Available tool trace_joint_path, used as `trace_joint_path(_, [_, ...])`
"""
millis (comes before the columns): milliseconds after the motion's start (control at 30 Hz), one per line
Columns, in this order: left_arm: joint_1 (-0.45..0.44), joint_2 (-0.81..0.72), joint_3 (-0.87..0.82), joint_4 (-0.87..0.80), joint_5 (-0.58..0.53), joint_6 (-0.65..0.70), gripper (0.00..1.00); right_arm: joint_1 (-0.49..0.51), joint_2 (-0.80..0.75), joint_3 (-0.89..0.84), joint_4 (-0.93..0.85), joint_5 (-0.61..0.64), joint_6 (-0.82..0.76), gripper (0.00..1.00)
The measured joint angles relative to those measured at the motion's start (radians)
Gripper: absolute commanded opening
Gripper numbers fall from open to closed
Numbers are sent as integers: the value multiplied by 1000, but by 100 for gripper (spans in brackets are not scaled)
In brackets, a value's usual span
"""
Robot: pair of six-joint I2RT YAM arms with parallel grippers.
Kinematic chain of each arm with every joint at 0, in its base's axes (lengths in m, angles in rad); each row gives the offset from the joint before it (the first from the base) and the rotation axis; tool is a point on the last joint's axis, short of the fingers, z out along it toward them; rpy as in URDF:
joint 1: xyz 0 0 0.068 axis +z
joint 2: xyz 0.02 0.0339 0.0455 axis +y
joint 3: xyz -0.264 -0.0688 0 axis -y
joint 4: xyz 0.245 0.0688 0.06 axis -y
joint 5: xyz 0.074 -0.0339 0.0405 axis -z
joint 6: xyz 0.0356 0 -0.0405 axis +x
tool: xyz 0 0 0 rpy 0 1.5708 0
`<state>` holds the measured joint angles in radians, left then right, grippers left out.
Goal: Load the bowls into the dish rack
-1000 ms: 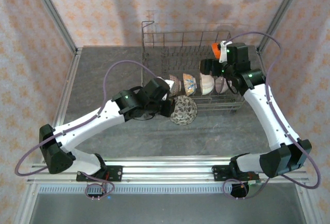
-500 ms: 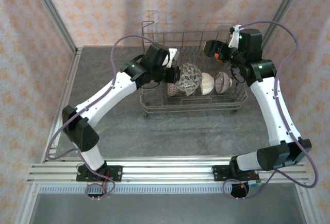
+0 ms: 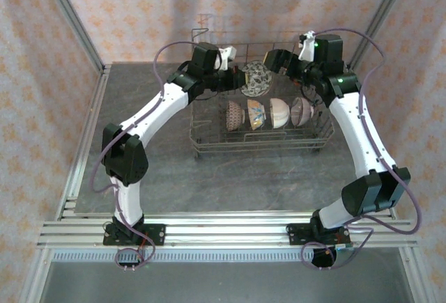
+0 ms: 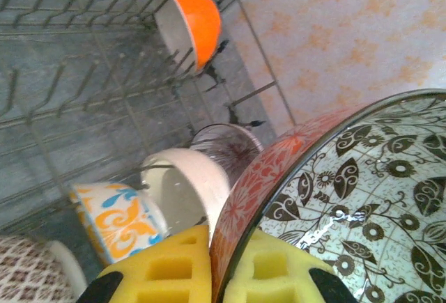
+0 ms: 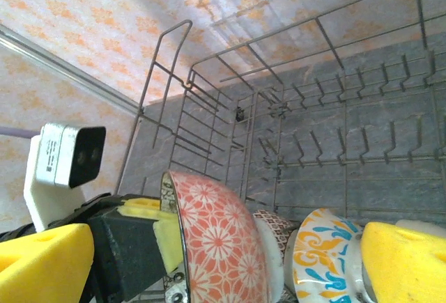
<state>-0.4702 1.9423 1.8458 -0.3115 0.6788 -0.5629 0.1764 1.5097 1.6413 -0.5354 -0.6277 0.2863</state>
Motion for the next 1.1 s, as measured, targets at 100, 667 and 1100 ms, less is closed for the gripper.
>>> trace_joint_path(100, [2, 31, 36, 34, 43, -37, 0, -10, 16, 0, 14, -45, 10, 98])
trace_joint_path(667, [22, 56, 65, 204, 206, -203, 0, -12, 27, -31, 73, -190, 51, 90])
trace_joint_path(1100, [21, 56, 63, 227, 216, -222, 0, -12, 27, -31, 109, -261, 112, 76])
